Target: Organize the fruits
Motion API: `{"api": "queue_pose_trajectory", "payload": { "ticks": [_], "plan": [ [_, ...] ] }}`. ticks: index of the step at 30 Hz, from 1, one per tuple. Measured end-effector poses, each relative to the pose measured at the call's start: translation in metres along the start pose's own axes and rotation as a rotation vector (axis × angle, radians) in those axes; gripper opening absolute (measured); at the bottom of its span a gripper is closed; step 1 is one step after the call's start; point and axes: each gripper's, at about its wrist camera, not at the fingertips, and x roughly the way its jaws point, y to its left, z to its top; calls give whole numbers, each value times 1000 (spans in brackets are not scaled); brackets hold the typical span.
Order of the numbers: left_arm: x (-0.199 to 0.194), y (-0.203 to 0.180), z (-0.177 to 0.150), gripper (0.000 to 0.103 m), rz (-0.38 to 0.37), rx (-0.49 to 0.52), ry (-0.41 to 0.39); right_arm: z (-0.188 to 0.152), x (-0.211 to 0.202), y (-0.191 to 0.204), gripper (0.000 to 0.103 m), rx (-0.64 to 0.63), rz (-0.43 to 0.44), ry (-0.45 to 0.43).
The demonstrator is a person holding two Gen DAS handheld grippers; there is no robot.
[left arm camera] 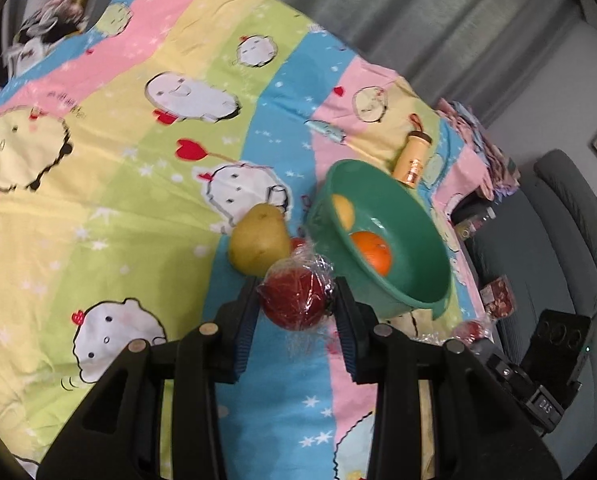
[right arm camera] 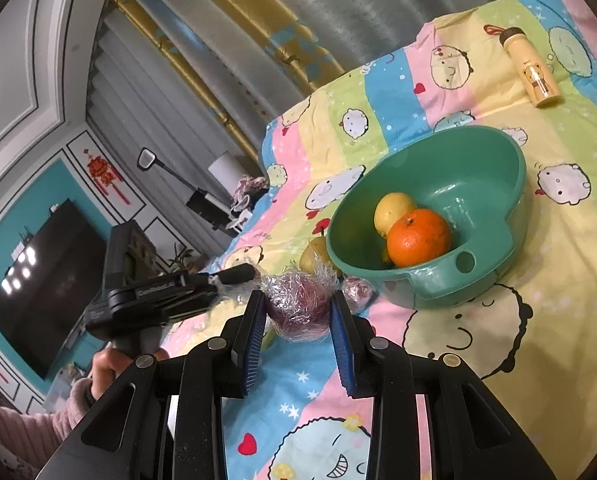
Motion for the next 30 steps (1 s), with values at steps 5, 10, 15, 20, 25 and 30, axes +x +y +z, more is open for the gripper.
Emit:
{"api": "queue_pose_trajectory", "payload": {
  "ticks": [5, 10, 15, 20, 25, 30],
  "plan": [
    [3, -19, 7, 36, -27, 58, -13, 4, -6, 4, 34, -45, -62, -44],
    [15, -43, 20, 36, -47, 109, -11, 15, -11, 10, 34, -103, -134, -107],
    [33, -62, 37, 36, -66, 126, 1, 31, -15, 5, 34, -99, -202, -150],
    [57, -76, 56, 36, -75, 131, 22, 55, -6, -2, 34, -118, -314, -140],
    [78, -89, 69, 36, -64, 158, 32, 72, 8, -14, 34, -101, -382, -122],
    [100, -95, 68, 36, -20, 218, 54, 69, 26, -26, 34, -117, -424, -71]
  ]
}}
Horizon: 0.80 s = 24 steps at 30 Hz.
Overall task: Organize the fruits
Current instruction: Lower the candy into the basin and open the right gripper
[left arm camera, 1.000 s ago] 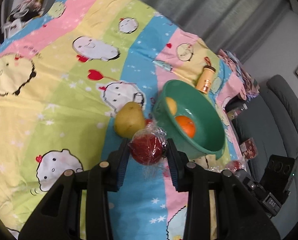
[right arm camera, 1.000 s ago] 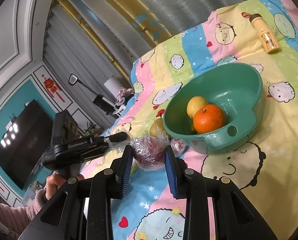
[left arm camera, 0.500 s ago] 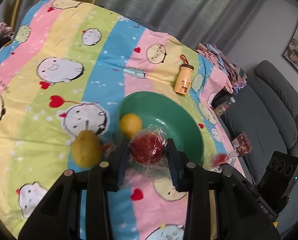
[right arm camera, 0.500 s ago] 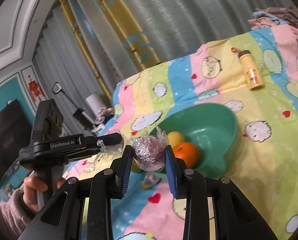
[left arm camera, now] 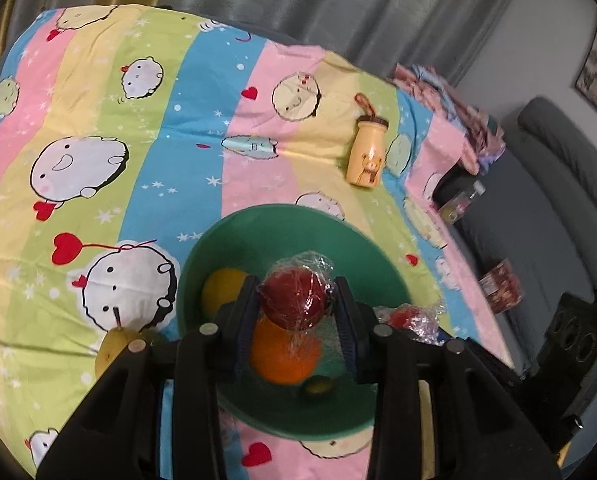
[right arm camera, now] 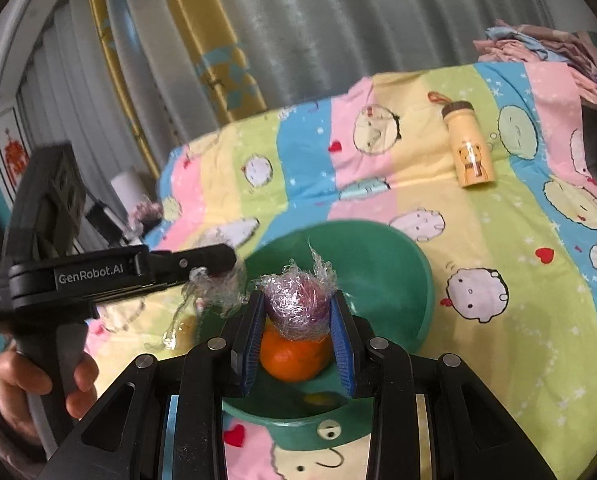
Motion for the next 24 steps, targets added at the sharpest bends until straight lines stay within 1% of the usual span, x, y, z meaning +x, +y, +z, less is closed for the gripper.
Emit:
{"api": "queue_pose_trajectory", "payload": {
  "ticks": [6, 8, 9, 19, 24],
  "plan": [
    [32, 3, -2, 36, 45, 28, 68, -6, 16, 3, 34, -60, -69, 62],
    [38, 2, -3, 36, 58, 44, 81, -7, 18, 4, 34, -76, -90, 68],
    [40, 1, -3, 33, 62, 51, 84, -7, 18, 4, 34, -79, -90, 70],
    [45, -7, -3, 33, 73, 89, 86, -9, 23, 7, 34, -82, -98, 88],
    [42, -11, -3, 35, 86, 108, 77, -10, 23, 7, 34, -82, -122, 85]
  ]
}}
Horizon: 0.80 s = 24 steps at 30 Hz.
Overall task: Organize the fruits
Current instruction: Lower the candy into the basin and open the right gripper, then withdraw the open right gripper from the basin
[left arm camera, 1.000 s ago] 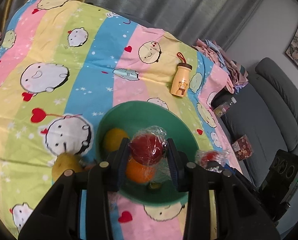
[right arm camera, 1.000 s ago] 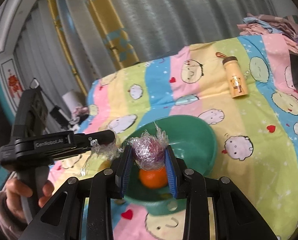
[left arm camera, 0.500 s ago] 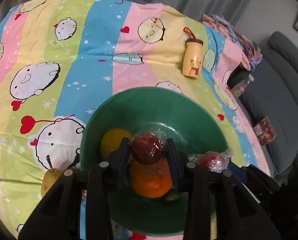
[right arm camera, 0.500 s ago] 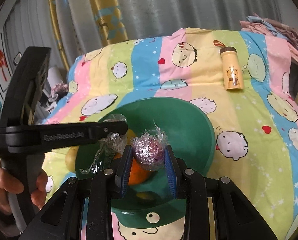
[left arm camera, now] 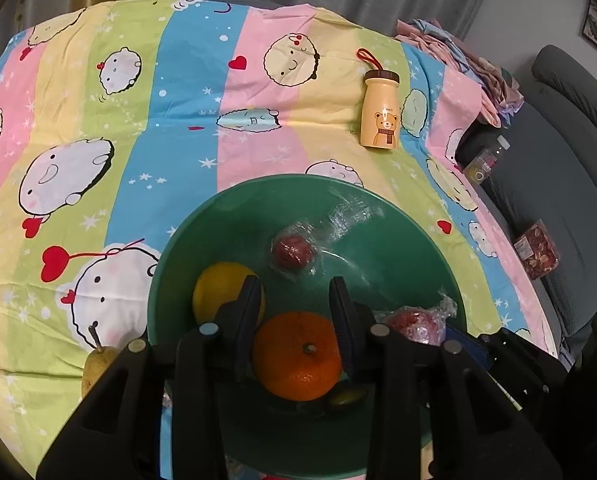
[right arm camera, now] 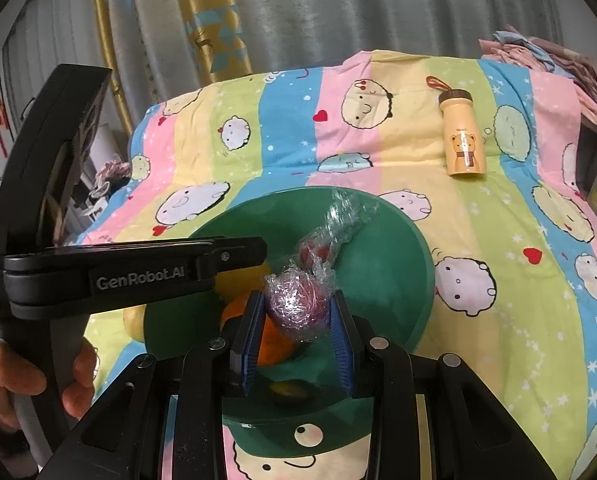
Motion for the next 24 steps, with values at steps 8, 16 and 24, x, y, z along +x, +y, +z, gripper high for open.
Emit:
{"api": "queue_pose_trajectory", "payload": {
  "ticks": [8, 16, 24],
  "plan": [
    [-7, -1, 1, 58, 31, 10, -25, 3, -7, -2, 61, 26, -18, -36],
    [-33, 24, 2, 100, 33, -94, -56, 4, -13, -11, 67, 87, 21, -60],
    [-82, 88, -26, 102, 27, -293, -116, 5, -25, -24, 71, 202, 161, -117]
  ]
}}
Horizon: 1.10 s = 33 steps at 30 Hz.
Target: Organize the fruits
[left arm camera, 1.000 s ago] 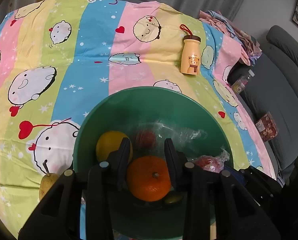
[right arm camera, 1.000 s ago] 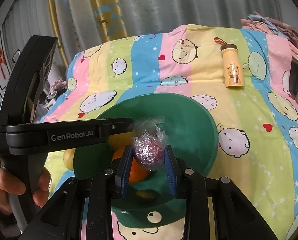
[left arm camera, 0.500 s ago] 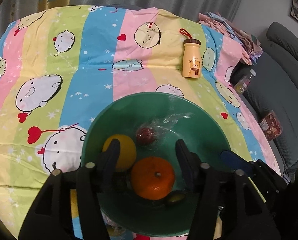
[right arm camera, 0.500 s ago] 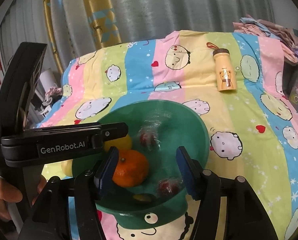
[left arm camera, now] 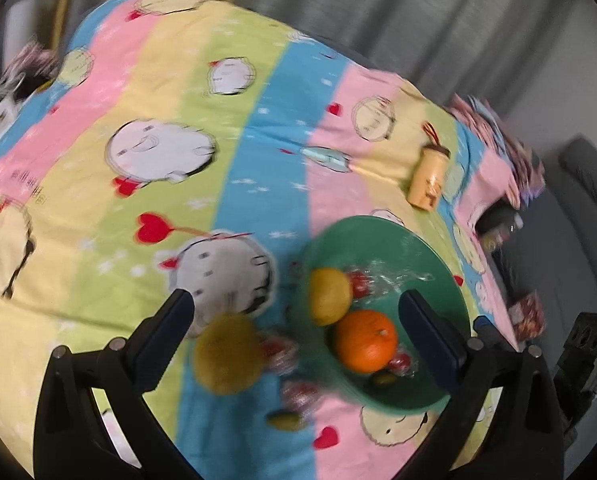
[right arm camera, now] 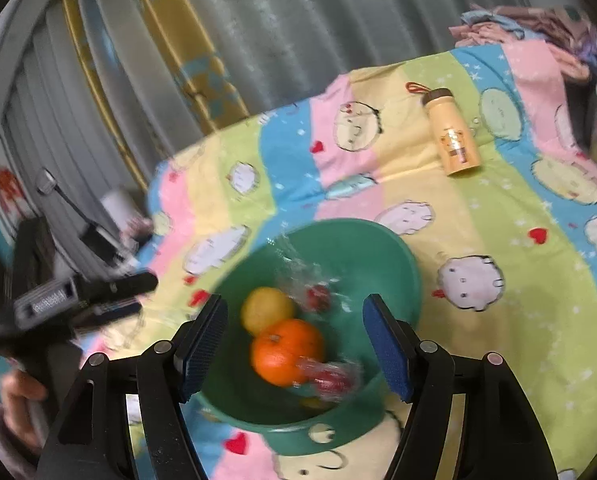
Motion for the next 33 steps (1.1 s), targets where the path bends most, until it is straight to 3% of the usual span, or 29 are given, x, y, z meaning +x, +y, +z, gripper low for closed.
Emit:
{"api": "queue_pose_trajectory", "payload": {
  "ticks": [5, 13, 15, 18, 22, 28, 33],
  "plan": [
    [-23, 35, -19, 102, 6, -62, 1, 0, -10, 11, 71, -11, 118, -25],
    [-42, 70, -64, 103, -28, -81, -19, -15, -22, 50, 71, -104, 330, -2],
    [-41, 79, -79, 103, -43, -84, -29, -24, -23, 60, 71, -133, 335, 7],
    [-30, 83, -78, 102, -54, -112, 36, -43, -13, 78, 71, -202, 325, 93],
    [-40, 77, -73, 102, 7, -33, -23, -58, 4, 101, 71, -287, 326, 190],
    [-41, 90, -70, 102, 6, -53, -22, -86, 42, 94, 71, -244, 225, 343],
    [-39, 92, -71, 102, 17, -60, -17, -86, 46, 85, 71, -220, 198, 347]
  ]
}}
